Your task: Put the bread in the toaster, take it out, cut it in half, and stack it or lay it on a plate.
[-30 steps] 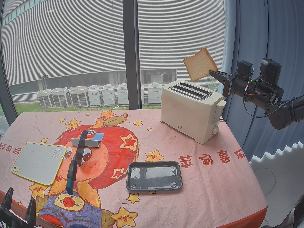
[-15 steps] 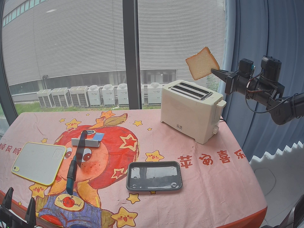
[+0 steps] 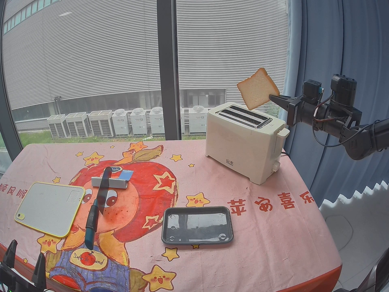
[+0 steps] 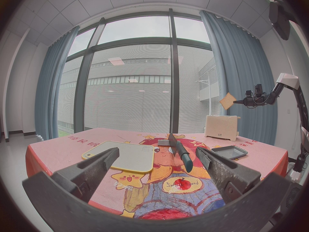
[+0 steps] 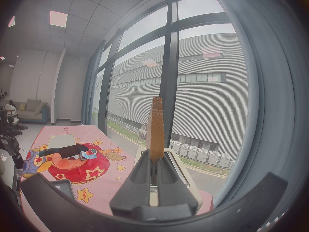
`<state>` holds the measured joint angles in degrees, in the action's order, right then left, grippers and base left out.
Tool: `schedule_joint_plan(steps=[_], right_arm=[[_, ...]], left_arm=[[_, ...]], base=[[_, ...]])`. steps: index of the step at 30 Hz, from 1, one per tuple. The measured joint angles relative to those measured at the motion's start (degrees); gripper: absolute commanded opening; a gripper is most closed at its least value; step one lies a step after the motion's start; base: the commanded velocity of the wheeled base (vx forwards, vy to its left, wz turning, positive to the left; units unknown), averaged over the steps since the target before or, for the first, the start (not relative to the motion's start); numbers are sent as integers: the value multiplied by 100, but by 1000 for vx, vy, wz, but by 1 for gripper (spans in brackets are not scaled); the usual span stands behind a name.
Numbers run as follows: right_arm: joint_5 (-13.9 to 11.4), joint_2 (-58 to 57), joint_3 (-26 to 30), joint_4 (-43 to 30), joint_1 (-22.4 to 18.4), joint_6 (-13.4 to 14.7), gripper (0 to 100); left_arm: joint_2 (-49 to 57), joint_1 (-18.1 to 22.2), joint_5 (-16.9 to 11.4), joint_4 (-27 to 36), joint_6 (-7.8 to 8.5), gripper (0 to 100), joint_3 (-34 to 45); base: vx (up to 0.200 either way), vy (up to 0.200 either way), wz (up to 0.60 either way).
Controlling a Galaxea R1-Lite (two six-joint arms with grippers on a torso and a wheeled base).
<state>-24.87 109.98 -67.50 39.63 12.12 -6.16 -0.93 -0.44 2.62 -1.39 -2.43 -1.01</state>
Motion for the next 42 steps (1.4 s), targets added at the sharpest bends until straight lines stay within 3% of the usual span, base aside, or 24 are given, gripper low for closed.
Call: schedule_joint_plan(steps=[42], right_arm=[[2, 383, 24, 13, -123, -276, 0]], left_arm=[[0, 6, 0, 0, 0, 100, 0]], base=[[0, 0, 0]])
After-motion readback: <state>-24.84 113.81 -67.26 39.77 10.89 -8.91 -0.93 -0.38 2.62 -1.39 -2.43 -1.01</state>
